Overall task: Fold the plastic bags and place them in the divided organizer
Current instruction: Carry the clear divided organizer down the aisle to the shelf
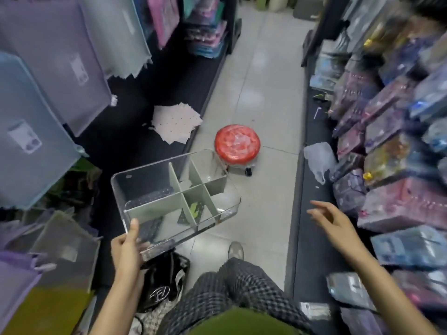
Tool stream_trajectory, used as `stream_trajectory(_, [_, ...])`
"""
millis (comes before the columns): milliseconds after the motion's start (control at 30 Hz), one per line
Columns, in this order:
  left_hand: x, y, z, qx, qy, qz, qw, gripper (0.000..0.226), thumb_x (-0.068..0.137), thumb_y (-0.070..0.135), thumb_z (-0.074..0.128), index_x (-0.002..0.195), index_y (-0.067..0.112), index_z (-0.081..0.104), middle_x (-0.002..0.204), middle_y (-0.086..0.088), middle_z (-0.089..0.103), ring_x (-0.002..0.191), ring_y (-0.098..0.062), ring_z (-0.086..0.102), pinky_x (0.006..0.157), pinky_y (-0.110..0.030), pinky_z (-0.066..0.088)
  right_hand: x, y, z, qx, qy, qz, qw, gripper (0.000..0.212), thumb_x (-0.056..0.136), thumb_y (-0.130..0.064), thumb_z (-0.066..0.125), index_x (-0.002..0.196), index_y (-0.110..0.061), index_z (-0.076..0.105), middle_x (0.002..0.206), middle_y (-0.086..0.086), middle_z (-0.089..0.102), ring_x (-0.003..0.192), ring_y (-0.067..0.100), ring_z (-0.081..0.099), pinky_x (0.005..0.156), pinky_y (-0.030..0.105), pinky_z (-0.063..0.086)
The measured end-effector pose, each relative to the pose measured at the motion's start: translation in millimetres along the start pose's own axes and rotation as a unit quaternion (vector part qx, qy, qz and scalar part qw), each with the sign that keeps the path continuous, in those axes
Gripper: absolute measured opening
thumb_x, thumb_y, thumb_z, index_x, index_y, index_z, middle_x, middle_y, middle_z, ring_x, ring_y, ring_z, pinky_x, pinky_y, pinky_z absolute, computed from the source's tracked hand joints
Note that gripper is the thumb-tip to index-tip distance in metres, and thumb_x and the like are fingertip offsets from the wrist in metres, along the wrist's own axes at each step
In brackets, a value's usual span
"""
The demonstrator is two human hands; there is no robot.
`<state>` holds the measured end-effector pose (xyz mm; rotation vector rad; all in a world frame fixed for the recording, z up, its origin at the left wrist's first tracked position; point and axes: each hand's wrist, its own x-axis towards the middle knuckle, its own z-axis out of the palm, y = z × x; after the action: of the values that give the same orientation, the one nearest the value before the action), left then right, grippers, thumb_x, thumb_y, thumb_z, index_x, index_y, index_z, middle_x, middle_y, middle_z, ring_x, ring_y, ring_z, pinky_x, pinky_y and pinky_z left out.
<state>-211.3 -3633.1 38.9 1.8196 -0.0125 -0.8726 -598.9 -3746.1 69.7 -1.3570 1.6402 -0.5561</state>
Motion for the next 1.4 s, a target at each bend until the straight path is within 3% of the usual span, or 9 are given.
stream_trajectory(133, [34,40,51,-0.044,0.033,-0.024,0.998,0.047,0.089,0.047,0.058,0.109,0.006,0.046,0.086,-0.012,0.053,0.068,-0.023,0.057,0.053,-0.032,0.053,121,-73,-5,-0.038,-0.055,-0.043,0.997,0.020,0.093,-0.017,0.056,0.112,-0.021,0.058,0.103,0.010,0.066,0.099,0.022,0.062,0.090,0.032,0.046])
stream_trajectory(233, [63,61,84,-0.065,0.064,-0.033,0.995,0.051,0.090,0.045,0.057,0.116,0.002,0.048,0.086,-0.014,0.052,0.068,-0.025,0.056,0.068,-0.041,0.052,198,-124,14,-0.043,-0.098,-0.076,0.991,0.019,0.093,-0.018,0.054,0.109,-0.027,0.056,0.106,0.013,0.065,0.103,0.028,0.060,0.096,0.044,0.046])
stream_trajectory(400, [128,90,139,-0.087,0.105,-0.050,0.989,0.044,0.090,0.043,0.058,0.104,0.001,0.054,0.094,-0.021,0.055,0.066,-0.029,0.056,0.083,-0.049,0.048,310,-192,53,-0.060,-0.150,-0.121,0.979,0.020,0.094,-0.020,0.054,0.104,-0.037,0.055,0.105,0.007,0.066,0.102,0.023,0.061,0.096,0.040,0.046])
stream_trajectory(567, [213,116,187,-0.107,0.167,-0.083,0.977,0.063,0.084,0.052,0.062,0.112,-0.003,0.052,0.087,-0.019,0.059,0.071,-0.030,0.059,0.082,-0.049,0.048,424,-251,85,-0.108,-0.192,-0.111,0.969,0.022,0.094,-0.016,0.053,0.115,-0.023,0.056,0.107,0.007,0.065,0.104,0.021,0.061,0.096,0.034,0.046])
stream_trajectory(700, [268,156,227,-0.125,0.191,-0.124,0.966,0.061,0.084,0.048,0.063,0.111,-0.004,0.050,0.090,-0.021,0.056,0.069,-0.029,0.057,0.092,-0.061,0.045,505,-307,105,-0.132,-0.212,-0.107,0.962,0.022,0.095,-0.016,0.052,0.116,-0.020,0.056,0.107,0.009,0.065,0.101,0.022,0.061,0.094,0.035,0.047])
stream_trajectory(1067, [331,225,305,-0.152,0.230,-0.108,0.955,0.044,0.085,0.045,0.063,0.100,0.011,0.039,0.095,-0.013,0.050,0.067,-0.021,0.056,0.067,-0.039,0.048,672,-421,177,-0.200,-0.295,-0.166,0.919,0.021,0.095,-0.024,0.050,0.116,-0.029,0.055,0.109,0.004,0.064,0.104,0.020,0.060,0.097,0.036,0.045])
stream_trajectory(1200, [338,219,330,-0.167,0.282,-0.138,0.935,0.049,0.085,0.047,0.063,0.107,0.009,0.042,0.093,-0.015,0.053,0.067,-0.023,0.055,0.060,-0.035,0.043,721,-445,227,-0.243,-0.363,-0.192,0.879,0.025,0.095,-0.019,0.051,0.120,-0.021,0.056,0.110,0.006,0.064,0.105,0.023,0.059,0.099,0.039,0.044])
stream_trajectory(1300, [349,208,356,-0.178,0.332,-0.151,0.914,0.056,0.085,0.045,0.064,0.113,0.000,0.045,0.103,-0.019,0.055,0.083,-0.036,0.061,0.073,-0.046,0.049,753,-459,267,-0.273,-0.438,-0.215,0.829,0.023,0.094,-0.025,0.054,0.117,-0.026,0.056,0.111,0.003,0.063,0.105,0.019,0.059,0.098,0.035,0.045])
stream_trajectory(1400, [361,192,397,-0.216,0.378,-0.174,0.883,0.054,0.082,0.046,0.066,0.110,0.005,0.047,0.098,-0.017,0.059,0.087,-0.035,0.061,0.085,-0.055,0.050,792,-453,309,-0.342,-0.525,-0.232,0.744,0.023,0.094,-0.033,0.052,0.117,-0.030,0.054,0.113,0.000,0.063,0.103,0.013,0.059,0.092,0.029,0.046])
